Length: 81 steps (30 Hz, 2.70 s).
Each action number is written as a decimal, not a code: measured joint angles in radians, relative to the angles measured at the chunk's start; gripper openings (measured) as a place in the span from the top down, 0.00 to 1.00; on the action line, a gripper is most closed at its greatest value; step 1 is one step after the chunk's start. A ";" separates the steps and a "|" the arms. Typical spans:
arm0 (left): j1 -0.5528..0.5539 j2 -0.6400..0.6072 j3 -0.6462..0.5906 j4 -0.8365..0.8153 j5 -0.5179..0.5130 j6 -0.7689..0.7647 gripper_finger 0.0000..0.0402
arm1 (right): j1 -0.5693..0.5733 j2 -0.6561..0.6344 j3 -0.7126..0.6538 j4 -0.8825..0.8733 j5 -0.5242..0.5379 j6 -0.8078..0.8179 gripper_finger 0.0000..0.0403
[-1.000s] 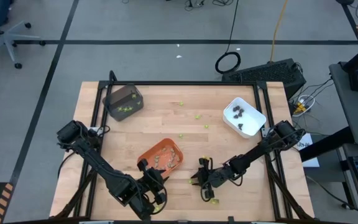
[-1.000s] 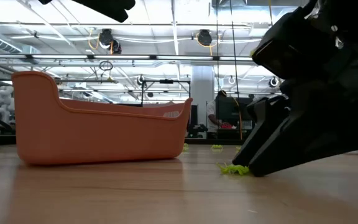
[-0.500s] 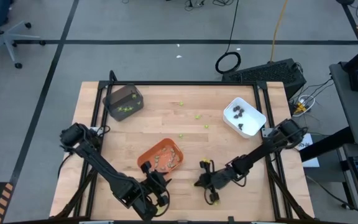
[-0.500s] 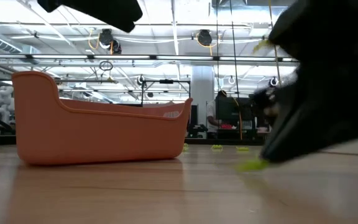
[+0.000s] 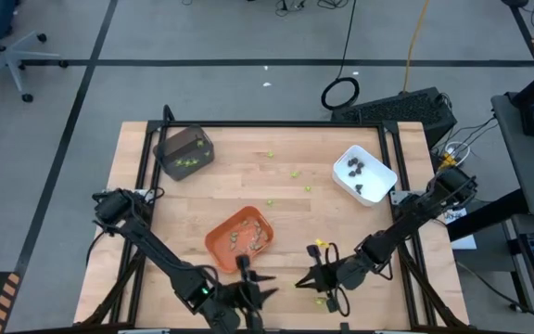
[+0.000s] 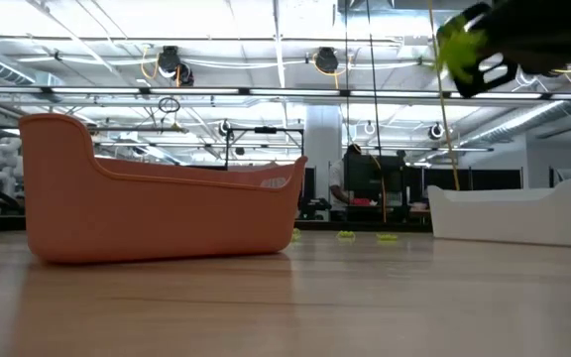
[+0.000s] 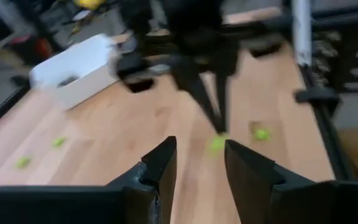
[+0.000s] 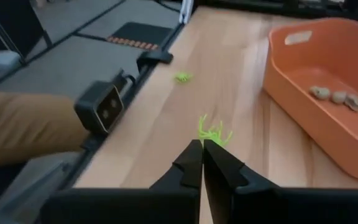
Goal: Sort Halloween decoration
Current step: Put the green spider toy into the black bin
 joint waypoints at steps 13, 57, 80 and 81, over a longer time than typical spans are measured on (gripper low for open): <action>0.025 0.123 -0.001 0.168 0.019 0.174 0.40 | 0.005 -0.013 0.000 0.019 -0.001 0.017 1.00; 0.103 0.168 -0.001 0.234 0.235 0.151 0.99 | 0.020 -0.071 0.001 -0.139 -0.003 0.060 0.81; 0.100 0.099 -0.001 0.302 0.186 0.870 1.00 | 0.085 -0.145 0.001 -0.405 -0.004 0.069 0.65; 0.100 0.099 -0.001 0.302 0.186 0.898 1.00 | 0.085 -0.145 0.001 -0.406 -0.004 0.069 0.65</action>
